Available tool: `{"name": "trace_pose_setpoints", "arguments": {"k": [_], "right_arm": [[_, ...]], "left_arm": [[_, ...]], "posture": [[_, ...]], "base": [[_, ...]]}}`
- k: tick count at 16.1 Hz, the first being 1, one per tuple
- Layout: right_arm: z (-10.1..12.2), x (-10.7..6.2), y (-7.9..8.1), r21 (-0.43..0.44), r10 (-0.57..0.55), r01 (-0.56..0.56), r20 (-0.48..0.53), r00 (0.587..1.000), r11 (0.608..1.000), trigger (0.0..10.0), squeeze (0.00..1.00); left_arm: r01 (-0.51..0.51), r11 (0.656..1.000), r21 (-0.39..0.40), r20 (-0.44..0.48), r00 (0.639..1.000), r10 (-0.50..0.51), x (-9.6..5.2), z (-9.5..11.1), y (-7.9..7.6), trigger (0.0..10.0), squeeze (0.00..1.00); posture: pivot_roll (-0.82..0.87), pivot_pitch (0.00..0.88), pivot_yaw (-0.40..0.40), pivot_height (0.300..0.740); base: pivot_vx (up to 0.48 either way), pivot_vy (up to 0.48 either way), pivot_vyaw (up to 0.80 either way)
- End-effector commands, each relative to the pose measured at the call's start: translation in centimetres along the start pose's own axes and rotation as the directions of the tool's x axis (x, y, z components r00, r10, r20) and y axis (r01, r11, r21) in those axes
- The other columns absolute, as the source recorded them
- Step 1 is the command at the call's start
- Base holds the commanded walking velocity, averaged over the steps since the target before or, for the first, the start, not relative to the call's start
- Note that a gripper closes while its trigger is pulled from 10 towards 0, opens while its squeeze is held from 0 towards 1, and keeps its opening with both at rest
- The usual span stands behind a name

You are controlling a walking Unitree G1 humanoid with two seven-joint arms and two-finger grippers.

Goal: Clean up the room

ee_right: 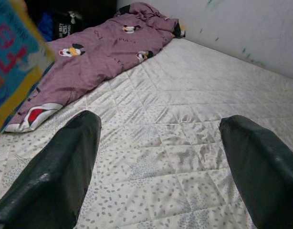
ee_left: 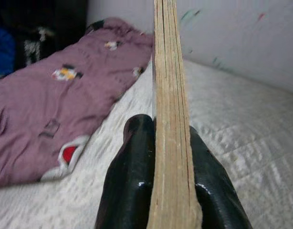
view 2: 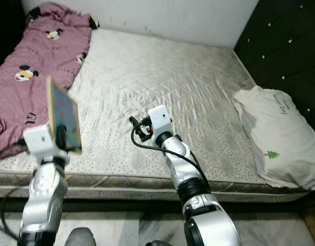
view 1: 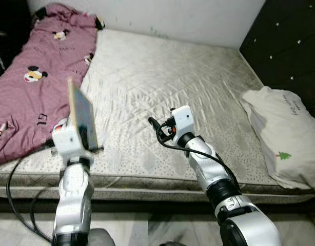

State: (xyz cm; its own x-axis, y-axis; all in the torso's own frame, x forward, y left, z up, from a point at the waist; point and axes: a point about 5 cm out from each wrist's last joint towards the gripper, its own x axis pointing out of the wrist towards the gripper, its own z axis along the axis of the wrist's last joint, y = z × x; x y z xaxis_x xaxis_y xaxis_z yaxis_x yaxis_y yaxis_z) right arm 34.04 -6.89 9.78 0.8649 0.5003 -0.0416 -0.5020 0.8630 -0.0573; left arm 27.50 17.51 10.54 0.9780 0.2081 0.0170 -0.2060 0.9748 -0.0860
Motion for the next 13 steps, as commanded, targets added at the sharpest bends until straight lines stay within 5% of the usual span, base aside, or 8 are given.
{"name": "trace_pose_setpoints", "arguments": {"k": [1,5,13], "right_arm": [[0.0,-0.3,-0.3,-0.008,-0.010,0.010,-0.002,1.000,1.000,10.0,0.00],[-0.3,-1.1,-1.1,-0.014,-0.041,0.041,0.002,0.999,0.999,10.0,0.00],[-0.5,-4.0,-2.5,0.053,-0.264,0.261,0.068,0.962,0.964,10.0,0.00]], "left_arm": [[0.058,0.998,-0.004,0.043,0.997,-0.058,0.2,1.1,-1.3,10.0,0.00],[0.089,0.996,-0.019,0.016,0.996,-0.089,0.3,0.4,-2.5,10.0,0.00],[0.297,0.955,0.009,-0.016,0.955,-0.297,1.8,0.5,-6.0,10.0,0.00]], "posture": [[0.10,0.002,-0.150,0.740],[0.06,0.000,-0.138,0.740],[-0.06,0.014,0.046,0.740]], "base": [[0.000,0.000,0.00],[0.000,0.000,0.00],[0.000,0.000,0.00]]}}
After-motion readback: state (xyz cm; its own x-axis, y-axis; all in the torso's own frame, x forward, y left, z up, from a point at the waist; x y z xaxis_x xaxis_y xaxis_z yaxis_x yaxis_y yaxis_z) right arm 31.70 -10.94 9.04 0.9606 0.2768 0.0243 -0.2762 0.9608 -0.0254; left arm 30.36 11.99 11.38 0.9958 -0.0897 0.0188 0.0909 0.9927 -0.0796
